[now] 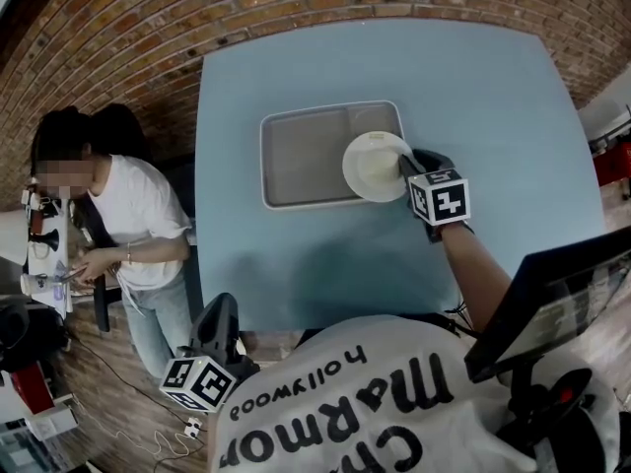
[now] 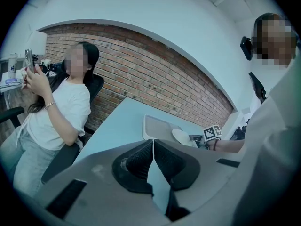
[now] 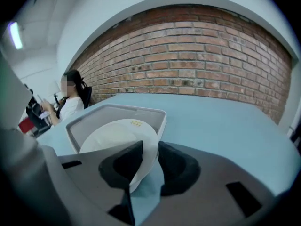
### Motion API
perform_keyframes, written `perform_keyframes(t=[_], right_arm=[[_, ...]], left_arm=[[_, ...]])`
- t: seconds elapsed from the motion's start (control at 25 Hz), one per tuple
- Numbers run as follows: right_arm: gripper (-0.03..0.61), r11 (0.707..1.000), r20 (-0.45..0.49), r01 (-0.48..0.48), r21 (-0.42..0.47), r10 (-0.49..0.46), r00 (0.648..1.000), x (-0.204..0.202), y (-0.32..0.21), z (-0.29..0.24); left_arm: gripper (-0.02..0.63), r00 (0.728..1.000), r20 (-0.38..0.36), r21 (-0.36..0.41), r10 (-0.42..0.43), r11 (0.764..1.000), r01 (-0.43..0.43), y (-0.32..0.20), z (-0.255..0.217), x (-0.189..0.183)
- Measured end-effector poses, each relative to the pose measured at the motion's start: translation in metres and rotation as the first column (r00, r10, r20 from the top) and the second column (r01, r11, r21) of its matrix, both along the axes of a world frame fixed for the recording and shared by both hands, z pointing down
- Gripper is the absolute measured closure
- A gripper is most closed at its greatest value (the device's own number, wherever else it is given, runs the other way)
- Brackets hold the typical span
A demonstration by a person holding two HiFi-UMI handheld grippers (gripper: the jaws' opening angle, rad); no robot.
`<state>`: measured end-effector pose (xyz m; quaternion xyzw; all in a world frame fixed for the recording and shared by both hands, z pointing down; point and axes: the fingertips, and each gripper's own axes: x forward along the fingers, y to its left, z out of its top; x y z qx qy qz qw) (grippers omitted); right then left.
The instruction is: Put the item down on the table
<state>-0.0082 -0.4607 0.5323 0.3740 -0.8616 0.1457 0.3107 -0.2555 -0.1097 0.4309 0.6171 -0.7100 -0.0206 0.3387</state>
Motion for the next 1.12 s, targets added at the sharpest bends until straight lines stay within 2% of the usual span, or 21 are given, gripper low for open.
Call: perform_keyframes(t=[0.12, 0.28, 0.88, 1.12], right_arm=[[0.486, 0.993, -0.103, 0.082, 0.089, -0.073, 0.992, -0.006, 0.000, -0.002], [0.486, 0.983, -0.159, 0.130, 0.126, -0.109, 0.981, -0.013, 0.000, -0.003], [0.486, 0.983, -0.145, 0.131, 0.131, -0.112, 0.983, -0.018, -0.011, -0.004], [0.486, 0.989, -0.080, 0.086, 0.121, -0.076, 0.994, -0.016, -0.010, -0.010]], left_arm=[[0.600, 1.000, 0.000, -0.003, -0.006, 1.000, 0.006, 0.002, 0.001, 0.000], [0.600, 1.000, -0.002, -0.003, -0.010, 1.000, 0.010, 0.003, 0.000, 0.001], [0.600, 1.000, -0.002, -0.011, -0.026, 1.000, 0.026, 0.010, -0.001, -0.002], [0.600, 1.000, -0.003, -0.008, -0.019, 1.000, 0.019, 0.010, 0.002, -0.001]])
